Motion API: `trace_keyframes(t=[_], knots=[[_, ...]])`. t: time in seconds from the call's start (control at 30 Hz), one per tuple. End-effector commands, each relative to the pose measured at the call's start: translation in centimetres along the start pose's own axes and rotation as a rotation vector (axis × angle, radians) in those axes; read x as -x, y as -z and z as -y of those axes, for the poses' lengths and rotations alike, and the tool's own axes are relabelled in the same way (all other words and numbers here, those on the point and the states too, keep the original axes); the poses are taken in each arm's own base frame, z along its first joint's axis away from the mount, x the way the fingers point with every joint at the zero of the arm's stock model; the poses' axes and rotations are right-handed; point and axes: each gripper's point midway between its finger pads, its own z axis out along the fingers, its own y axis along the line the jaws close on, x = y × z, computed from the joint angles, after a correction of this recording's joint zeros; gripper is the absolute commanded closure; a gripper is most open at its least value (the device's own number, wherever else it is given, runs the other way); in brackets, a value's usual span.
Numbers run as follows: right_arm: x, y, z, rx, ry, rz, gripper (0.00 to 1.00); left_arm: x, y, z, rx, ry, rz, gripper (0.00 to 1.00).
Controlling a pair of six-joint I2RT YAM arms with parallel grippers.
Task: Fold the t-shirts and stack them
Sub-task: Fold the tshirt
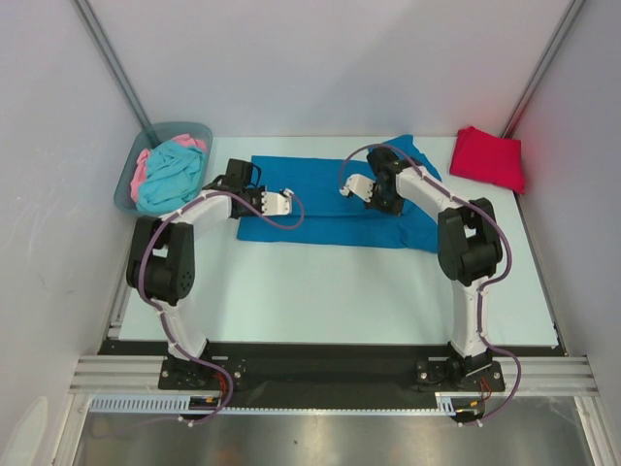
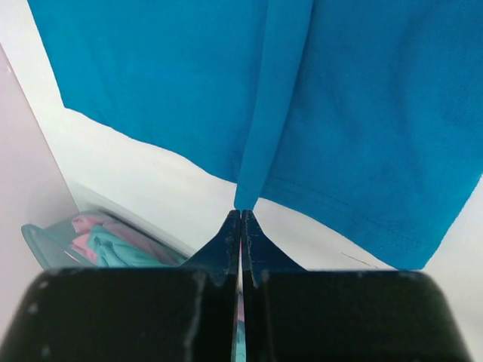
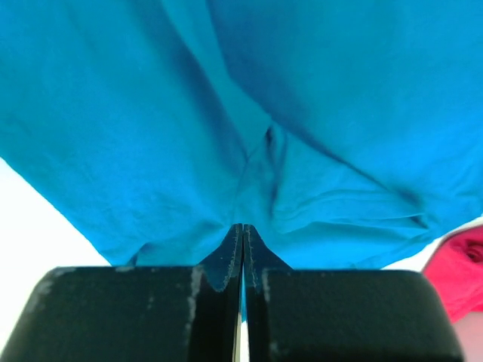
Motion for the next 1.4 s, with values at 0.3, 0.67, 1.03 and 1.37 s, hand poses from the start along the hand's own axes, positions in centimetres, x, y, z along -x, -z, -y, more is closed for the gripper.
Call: trace_keyframes(t=[0.3, 0.67, 1.03, 1.37], knots=[[-1.9, -0.6, 3.9, -0.129, -0.035, -0.021, 0.79, 1.2, 0.2, -1.4, 0.029, -0.023, 0.026, 0.99], [-2.1, -1.3, 3.6, -0.116, -0.041, -0.021, 0.72, 1.2, 0.4, -1.8, 0.039, -0.029, 0.023, 1.0], [-1.8, -1.5, 3.0, -0.101, -0.032, -0.022, 0.63, 1.6, 0.1, -2.0, 0.046, -0.036, 0.027, 1.0], [-1.4, -2.7, 3.0, -0.107, -0.016, -0.031, 0.73, 1.7, 0.0, -2.2, 0.053, -0.041, 0.03, 1.0]])
